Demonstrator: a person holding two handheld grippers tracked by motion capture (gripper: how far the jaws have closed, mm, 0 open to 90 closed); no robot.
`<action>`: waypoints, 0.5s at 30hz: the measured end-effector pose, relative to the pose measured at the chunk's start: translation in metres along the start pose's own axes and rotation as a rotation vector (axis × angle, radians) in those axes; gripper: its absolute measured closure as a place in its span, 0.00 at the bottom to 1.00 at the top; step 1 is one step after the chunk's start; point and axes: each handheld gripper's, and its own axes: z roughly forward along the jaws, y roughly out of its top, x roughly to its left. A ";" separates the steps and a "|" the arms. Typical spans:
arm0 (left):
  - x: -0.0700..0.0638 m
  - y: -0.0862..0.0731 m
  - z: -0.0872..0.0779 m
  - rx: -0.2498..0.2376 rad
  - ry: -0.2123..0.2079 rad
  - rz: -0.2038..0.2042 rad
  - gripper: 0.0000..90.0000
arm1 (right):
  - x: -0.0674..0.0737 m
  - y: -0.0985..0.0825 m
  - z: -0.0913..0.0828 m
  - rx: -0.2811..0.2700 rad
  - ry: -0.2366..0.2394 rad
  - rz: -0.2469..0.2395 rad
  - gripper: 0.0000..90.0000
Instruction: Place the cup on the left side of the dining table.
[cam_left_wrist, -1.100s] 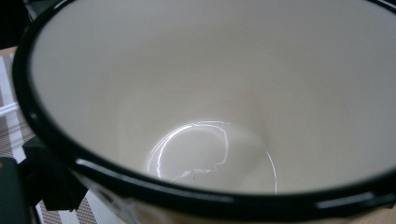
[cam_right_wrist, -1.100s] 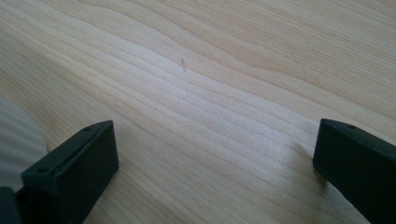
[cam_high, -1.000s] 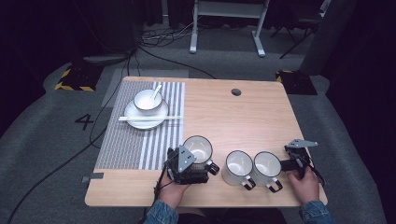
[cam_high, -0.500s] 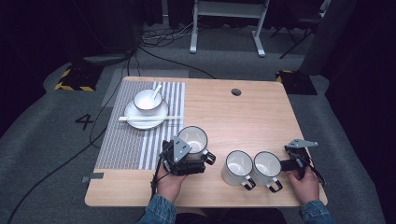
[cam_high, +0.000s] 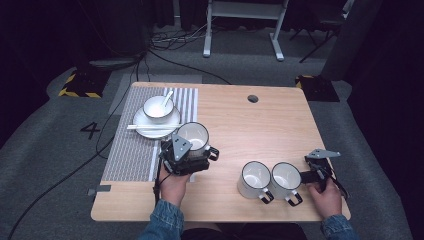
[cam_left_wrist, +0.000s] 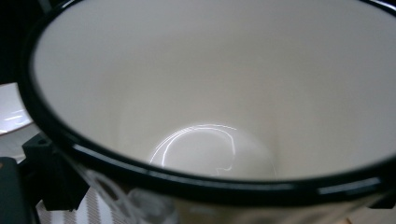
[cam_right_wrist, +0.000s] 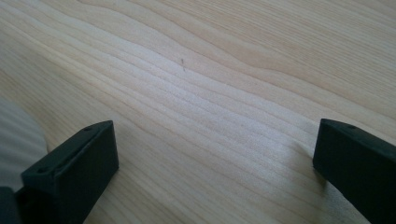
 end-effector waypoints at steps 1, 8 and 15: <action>0.002 0.001 0.000 -0.002 0.013 0.001 0.04 | 0.000 0.000 0.000 0.000 0.000 0.000 0.00; 0.022 0.003 0.003 0.006 0.061 -0.030 0.04 | 0.000 0.000 0.000 0.000 -0.002 0.002 0.00; 0.037 0.004 0.011 0.028 0.116 -0.014 0.03 | 0.000 0.000 0.000 0.001 -0.002 0.003 0.00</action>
